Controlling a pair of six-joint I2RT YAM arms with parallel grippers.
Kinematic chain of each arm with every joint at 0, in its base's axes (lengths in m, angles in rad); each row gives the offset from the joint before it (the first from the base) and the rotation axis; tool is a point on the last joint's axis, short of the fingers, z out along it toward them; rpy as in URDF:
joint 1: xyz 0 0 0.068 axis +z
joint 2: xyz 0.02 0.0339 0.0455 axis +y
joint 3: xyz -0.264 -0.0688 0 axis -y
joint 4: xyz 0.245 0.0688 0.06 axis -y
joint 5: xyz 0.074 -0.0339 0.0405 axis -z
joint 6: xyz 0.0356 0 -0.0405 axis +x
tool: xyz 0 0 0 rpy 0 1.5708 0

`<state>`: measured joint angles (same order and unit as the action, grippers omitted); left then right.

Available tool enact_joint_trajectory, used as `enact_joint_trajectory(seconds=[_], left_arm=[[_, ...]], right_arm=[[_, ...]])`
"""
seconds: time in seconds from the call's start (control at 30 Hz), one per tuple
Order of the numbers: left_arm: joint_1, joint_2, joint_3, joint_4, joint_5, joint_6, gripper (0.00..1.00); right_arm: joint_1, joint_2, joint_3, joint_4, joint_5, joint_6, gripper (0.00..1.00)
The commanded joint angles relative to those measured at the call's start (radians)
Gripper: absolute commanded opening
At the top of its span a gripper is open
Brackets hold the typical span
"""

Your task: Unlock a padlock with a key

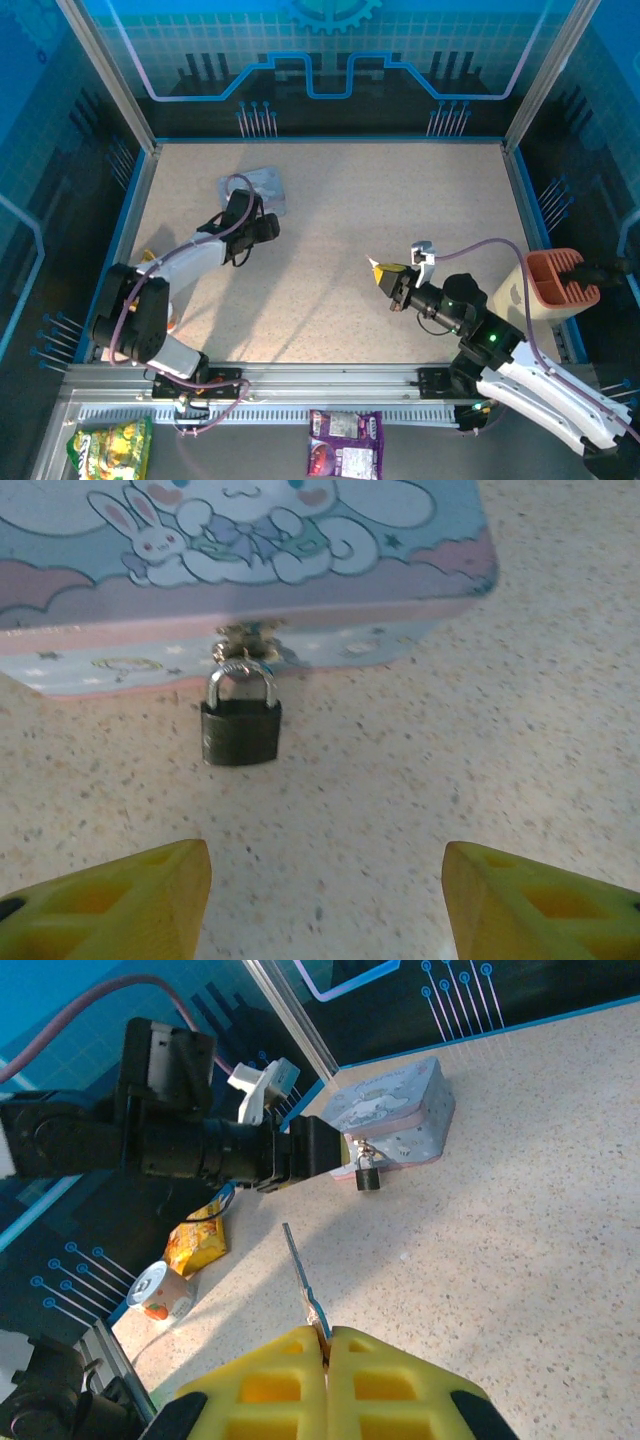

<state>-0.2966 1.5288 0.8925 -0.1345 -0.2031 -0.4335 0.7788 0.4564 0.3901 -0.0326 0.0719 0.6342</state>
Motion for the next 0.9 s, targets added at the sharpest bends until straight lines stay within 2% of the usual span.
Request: enact_joint_trajectory(seconds=[0.0, 0.2, 0.4, 0.73, 0.87], left_arm=[[0.022, 0.048, 0.052, 0.007, -0.035, 0.04, 0.64], [0.051, 0.139, 0.07, 0.065, -0.006, 0.018, 0.66], [0.057, 0.228, 0.117, 0.054, -0.037, 0.028, 0.69], [0.063, 0.307, 0.198, -0.017, -0.086, -0.005, 0.67], [0.063, 0.333, 0.223, -0.026, -0.079, -0.008, 0.62]], right_arm=[[0.003, -0.043, -0.019, -0.058, 0.009, -0.009, 0.0], [0.002, -0.105, -0.041, -0.088, 0.02, -0.001, 0.0], [0.002, -0.138, -0.044, -0.12, 0.014, 0.002, 0.0], [0.002, -0.203, -0.03, -0.196, 0.049, -0.016, 0.0], [-0.001, -0.202, -0.033, -0.188, 0.045, -0.009, 0.0]])
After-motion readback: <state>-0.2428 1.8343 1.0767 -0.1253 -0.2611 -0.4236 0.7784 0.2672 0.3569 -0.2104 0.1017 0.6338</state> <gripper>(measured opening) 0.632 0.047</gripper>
